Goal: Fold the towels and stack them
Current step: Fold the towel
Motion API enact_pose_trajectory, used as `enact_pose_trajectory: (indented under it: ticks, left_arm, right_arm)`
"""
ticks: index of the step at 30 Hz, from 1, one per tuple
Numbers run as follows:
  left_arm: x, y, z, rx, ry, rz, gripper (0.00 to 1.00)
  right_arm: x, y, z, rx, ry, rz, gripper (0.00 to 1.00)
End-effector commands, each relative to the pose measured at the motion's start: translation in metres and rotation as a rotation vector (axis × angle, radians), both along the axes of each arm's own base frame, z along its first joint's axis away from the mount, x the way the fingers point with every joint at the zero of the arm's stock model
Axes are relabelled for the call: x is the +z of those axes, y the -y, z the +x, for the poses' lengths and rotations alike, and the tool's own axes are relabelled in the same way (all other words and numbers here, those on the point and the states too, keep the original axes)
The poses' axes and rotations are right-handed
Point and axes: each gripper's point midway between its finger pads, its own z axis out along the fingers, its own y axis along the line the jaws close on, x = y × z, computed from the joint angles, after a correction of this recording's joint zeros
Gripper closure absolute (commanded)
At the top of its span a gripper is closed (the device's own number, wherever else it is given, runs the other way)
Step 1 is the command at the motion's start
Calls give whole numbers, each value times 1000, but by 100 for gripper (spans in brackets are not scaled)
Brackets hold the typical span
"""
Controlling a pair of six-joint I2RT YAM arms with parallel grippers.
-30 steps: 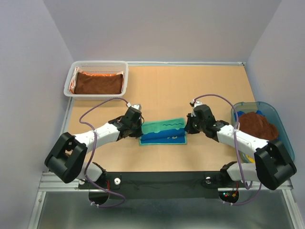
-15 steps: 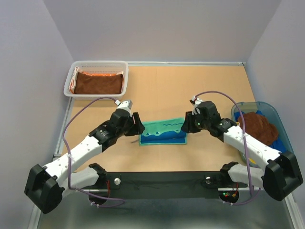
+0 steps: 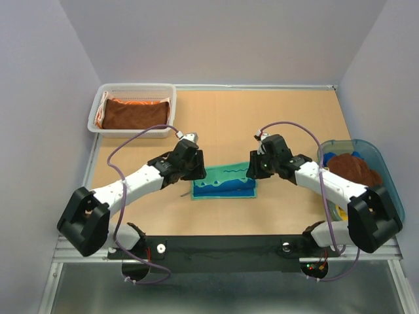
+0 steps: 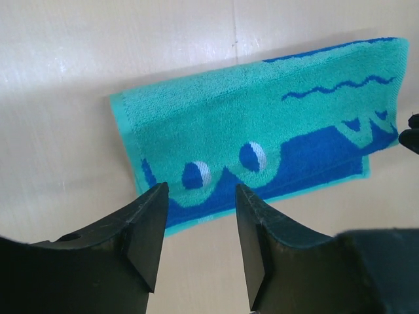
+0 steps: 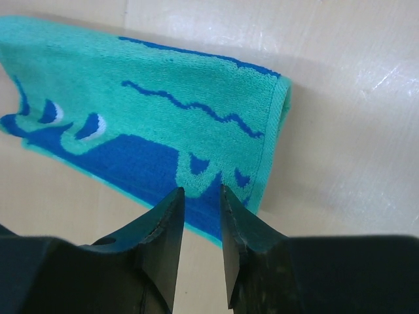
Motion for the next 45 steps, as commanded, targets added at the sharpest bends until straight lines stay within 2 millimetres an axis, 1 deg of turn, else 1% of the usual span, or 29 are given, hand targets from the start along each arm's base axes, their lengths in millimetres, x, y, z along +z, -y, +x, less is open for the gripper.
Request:
enact_pose_trajectory:
  ticks: [1, 3, 4, 5, 6, 8, 9, 12, 13, 14, 16, 17, 19, 20, 21, 23, 24, 26, 28, 30, 33, 35, 38, 39, 40, 41, 42, 43, 45]
  left_arm:
    - [-2, 11, 13, -12, 23, 40, 45]
    - [-16, 13, 7, -21, -9, 69, 47]
    - [-20, 13, 6, -20, -17, 76, 47]
    - [-25, 13, 2, -19, -31, 82, 48]
    - [-32, 10, -4, -22, -49, 93, 50]
    - [-37, 8, -10, -10, -65, 89, 51]
    - [-41, 5, -17, -10, -74, 92, 52]
    - [-48, -4, -28, 12, -96, 83, 53]
    - [-50, -6, -32, 16, -104, 80, 53]
    - [-54, -10, -38, 26, -116, 73, 53]
    - [-57, -12, -42, 33, -123, 64, 53]
    - [-60, -14, -45, 37, -128, 60, 53]
    - [-66, -18, -50, 48, -143, 61, 53]
    - [-67, -18, -51, 53, -145, 58, 53]
    - [-67, -19, -52, 56, -146, 58, 53]
    - [-61, -21, -51, 77, -131, 39, 51]
    - [-52, -21, -50, 85, -111, 21, 50]
    - [-43, -23, -47, 121, -88, -3, 47]
    - [-32, -22, -47, 136, -66, -44, 44]
    - [-25, -19, -46, 152, -58, -91, 43]
    - [-24, -16, -46, 154, -63, -111, 42]
    - [-27, -16, -46, 157, -71, -98, 43]
    - [-37, -17, -46, 162, -94, -69, 44]
    - [-44, -18, -47, 165, -107, -53, 44]
    - [-46, -19, -47, 169, -110, -45, 45]
    - [-49, -19, -47, 170, -114, -42, 46]
    - [-51, -19, -47, 170, -116, -39, 46]
    - [-54, -18, -47, 168, -125, -35, 48]
    - [-58, -18, -47, 166, -137, -24, 50]
  right_arm:
    - [3, -10, 18, -27, 43, -2, 66]
    - [-10, -10, 14, -25, 13, -21, 66]
    - [-16, -10, 11, -23, -2, -30, 66]
    - [-18, -10, 9, -24, -10, -30, 66]
    - [-23, -11, 2, -10, -27, -35, 66]
    - [-25, -15, -6, -1, -41, -27, 67]
    - [-27, -15, -13, 4, -53, -20, 67]
    - [-31, -17, -28, 18, -77, -12, 67]
    - [-37, -16, -36, 15, -102, -11, 67]
    - [-38, -17, -42, 22, -110, -5, 67]
    - [-42, -15, -49, 10, -132, 2, 67]
    - [-48, -11, -55, 6, -149, -8, 67]
    - [-48, -7, -56, -8, -142, -9, 67]
    - [-47, -6, -56, -11, -138, -9, 67]
    - [-39, -7, -55, -16, -110, 10, 67]
    - [-26, -4, -47, -48, -61, 25, 66]
    - [-13, -2, -42, -75, -12, 40, 64]
    - [0, 1, -36, -104, 36, 45, 61]
    - [12, 6, -30, -135, 78, 50, 59]
    - [16, 13, -22, -179, 103, 41, 52]
    - [11, 19, -17, -211, 87, 29, 48]
    - [5, 23, -14, -229, 68, 23, 47]
    - [1, 31, -6, -268, 58, 32, 47]
    - [2, 32, -2, -276, 66, 46, 47]
    - [1, 28, -6, -255, 48, 73, 47]
    - [2, 26, -4, -251, 49, 89, 48]
    - [-1, 28, -3, -255, 37, 98, 48]
    - [-4, 22, -5, -232, 22, 115, 49]
    - [-11, 18, -5, -222, -2, 126, 50]
